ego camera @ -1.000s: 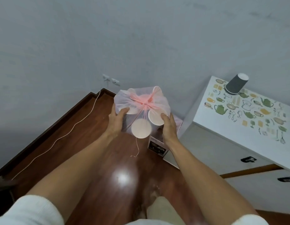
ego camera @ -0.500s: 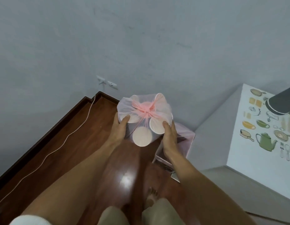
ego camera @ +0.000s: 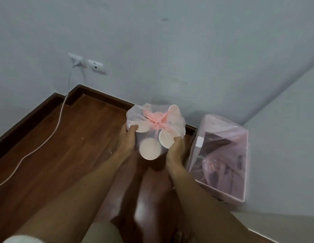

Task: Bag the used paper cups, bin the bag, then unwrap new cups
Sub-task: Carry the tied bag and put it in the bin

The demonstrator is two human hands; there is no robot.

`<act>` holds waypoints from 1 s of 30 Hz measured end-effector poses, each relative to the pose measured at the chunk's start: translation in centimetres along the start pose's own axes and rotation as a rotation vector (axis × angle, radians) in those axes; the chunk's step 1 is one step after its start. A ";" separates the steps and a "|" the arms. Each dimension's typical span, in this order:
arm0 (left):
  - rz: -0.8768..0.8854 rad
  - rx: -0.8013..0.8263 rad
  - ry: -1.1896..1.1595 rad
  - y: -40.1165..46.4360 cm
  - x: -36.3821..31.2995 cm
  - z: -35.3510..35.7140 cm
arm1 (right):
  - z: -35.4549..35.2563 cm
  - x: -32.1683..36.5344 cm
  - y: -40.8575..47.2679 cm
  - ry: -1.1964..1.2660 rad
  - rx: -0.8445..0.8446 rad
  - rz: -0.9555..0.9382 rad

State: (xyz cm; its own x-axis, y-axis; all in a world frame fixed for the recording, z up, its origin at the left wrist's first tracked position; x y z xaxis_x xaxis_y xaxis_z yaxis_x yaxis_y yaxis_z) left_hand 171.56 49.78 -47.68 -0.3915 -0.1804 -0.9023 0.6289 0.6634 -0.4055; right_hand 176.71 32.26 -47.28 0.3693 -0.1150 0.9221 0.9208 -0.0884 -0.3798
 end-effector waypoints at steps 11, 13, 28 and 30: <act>-0.099 0.118 0.077 8.9 15.3 4.8 | -1.0 -16.5 8.0 -0.105 -0.158 0.031; -0.148 0.130 0.092 9.9 17.2 5.2 | -1.4 -18.0 8.6 -0.138 -0.166 0.041; 0.007 0.132 0.153 12.8 21.3 6.8 | -3.0 -17.7 8.4 -0.553 -0.110 -0.028; 0.025 0.123 0.167 9.1 17.6 6.6 | -2.6 -16.5 7.1 -0.608 -0.164 -0.045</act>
State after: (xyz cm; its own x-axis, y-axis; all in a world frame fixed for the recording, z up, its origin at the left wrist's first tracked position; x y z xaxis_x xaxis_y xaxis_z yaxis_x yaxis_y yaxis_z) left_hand 174.80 47.89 -68.23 -0.4742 -0.0349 -0.8797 0.7130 0.5709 -0.4071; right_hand 176.82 30.98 -65.43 0.3805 0.4708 0.7960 0.9237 -0.2362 -0.3018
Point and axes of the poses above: each hand's wrist, its own y-axis towards the middle knuckle, its own z-axis out of the palm, x = y × z, the point moved 3 cm from there along y, towards the middle knuckle, and after that the axes turned 3 degrees about -z, right-handed, at the moved point
